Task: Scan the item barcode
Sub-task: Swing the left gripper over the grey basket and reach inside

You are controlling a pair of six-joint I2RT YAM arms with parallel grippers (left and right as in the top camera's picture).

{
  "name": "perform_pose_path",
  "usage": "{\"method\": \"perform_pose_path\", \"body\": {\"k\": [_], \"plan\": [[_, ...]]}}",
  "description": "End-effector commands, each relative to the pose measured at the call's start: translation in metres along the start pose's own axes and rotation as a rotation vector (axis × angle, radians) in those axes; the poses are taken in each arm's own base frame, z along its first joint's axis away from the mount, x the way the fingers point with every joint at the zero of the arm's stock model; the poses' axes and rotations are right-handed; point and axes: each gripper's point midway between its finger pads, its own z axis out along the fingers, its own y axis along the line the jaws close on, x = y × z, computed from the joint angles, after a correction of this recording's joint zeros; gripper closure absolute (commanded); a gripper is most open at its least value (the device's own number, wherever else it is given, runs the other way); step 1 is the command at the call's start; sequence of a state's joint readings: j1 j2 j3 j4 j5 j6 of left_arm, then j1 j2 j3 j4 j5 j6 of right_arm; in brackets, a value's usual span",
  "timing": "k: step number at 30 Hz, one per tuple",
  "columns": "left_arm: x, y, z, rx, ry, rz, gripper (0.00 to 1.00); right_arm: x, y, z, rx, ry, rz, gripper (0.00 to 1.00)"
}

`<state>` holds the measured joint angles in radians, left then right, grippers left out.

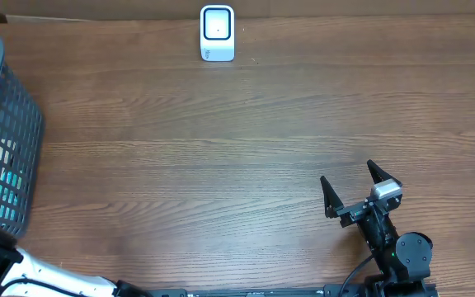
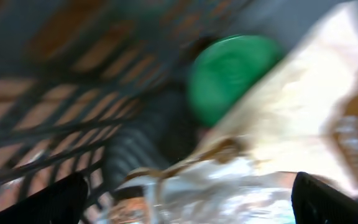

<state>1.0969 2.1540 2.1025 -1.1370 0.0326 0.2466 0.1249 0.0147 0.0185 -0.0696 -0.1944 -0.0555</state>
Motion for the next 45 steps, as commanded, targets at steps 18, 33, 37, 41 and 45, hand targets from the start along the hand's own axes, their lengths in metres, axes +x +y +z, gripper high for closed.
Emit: {"method": "perform_pose_path", "body": {"k": [18, 33, 37, 41, 45], "plan": [[0.008, -0.018, 0.073, 0.232, 0.018, 0.101, 0.07, 0.001, 0.0, 0.0, 0.004, -0.006, 0.001, 0.0], [0.013, -0.097, 0.096, 0.302, 0.083, 0.254, 0.95, 0.001, 0.0, 0.0, 0.004, -0.006, 0.001, 0.0], [0.022, -0.11, 0.093, 0.316, 0.124, 0.271, 0.96, 0.001, 0.0, 0.0, 0.004, -0.006, 0.001, 0.0], [0.03, -0.112, 0.091, 0.316, 0.171, 0.19, 0.96, 0.001, 0.0, 0.0, 0.004, -0.006, 0.001, 0.0], [0.036, -0.102, 0.092, 0.239, 0.229, -0.01, 0.96, 0.001, 0.0, 0.0, 0.004, -0.006, 0.001, 0.0]]}}
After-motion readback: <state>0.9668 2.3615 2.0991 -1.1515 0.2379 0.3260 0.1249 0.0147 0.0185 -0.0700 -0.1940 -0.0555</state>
